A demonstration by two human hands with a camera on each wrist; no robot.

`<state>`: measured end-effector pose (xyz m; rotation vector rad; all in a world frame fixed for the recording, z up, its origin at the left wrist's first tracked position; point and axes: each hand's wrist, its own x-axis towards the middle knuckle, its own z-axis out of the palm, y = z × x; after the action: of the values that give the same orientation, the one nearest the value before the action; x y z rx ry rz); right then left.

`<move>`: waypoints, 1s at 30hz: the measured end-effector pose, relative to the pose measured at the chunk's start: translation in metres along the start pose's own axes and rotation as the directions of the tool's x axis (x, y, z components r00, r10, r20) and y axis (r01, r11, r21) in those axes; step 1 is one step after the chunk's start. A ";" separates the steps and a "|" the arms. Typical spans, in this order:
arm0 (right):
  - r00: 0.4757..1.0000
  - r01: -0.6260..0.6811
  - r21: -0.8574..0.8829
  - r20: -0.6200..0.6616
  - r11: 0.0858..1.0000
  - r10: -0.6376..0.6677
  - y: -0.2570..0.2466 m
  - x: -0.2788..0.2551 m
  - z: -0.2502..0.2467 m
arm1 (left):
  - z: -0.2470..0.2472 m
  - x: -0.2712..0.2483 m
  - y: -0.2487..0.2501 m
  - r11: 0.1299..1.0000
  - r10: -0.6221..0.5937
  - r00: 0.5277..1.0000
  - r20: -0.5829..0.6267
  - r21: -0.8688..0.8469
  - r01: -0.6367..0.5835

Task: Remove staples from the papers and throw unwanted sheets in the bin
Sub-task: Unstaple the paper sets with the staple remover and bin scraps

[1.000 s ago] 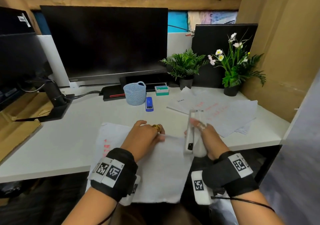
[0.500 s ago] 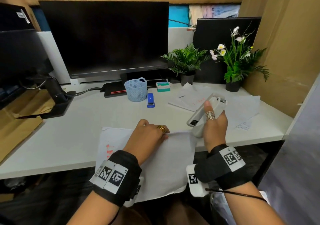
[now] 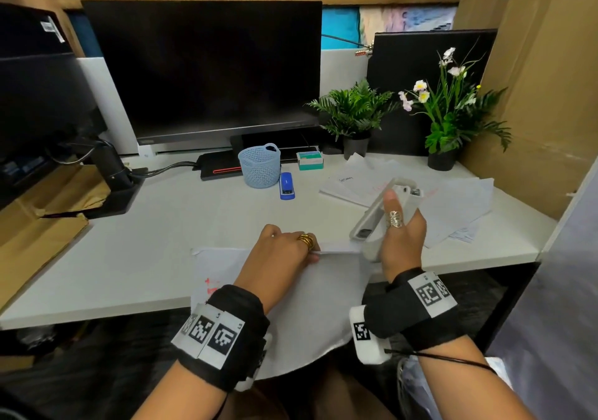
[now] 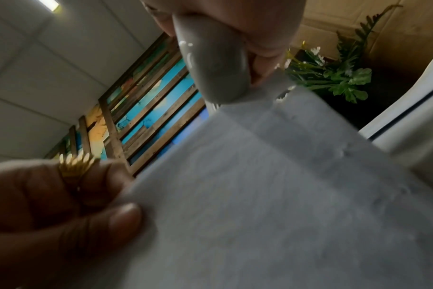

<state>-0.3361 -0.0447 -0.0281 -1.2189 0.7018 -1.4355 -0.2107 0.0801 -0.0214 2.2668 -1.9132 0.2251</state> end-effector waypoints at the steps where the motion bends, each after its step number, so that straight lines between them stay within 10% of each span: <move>1: 1.000 0.000 0.003 -0.021 1.000 0.000 -0.002 0.002 -0.003 | 0.003 0.000 -0.001 1.000 -0.016 1.000 0.004 -0.023 0.016; 15: 0.994 0.085 0.086 -0.070 0.993 -0.079 -0.010 0.000 -0.013 | 0.013 0.003 0.005 0.999 0.002 1.000 0.012 -0.052 -0.001; 24: 0.933 0.337 -0.257 0.222 0.906 -0.284 -0.004 -0.006 -0.003 | 0.018 0.009 0.008 0.997 0.032 0.999 0.001 -0.073 -0.032; 30: 0.953 0.297 -0.288 0.146 0.911 -0.265 0.002 0.000 0.002 | 0.015 0.007 0.009 0.996 0.063 0.998 -0.003 -0.068 -0.063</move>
<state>-0.3332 -0.0441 -0.0289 -1.6821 0.7168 -1.5205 -0.2180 0.0681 -0.0342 2.1645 -1.9630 0.1659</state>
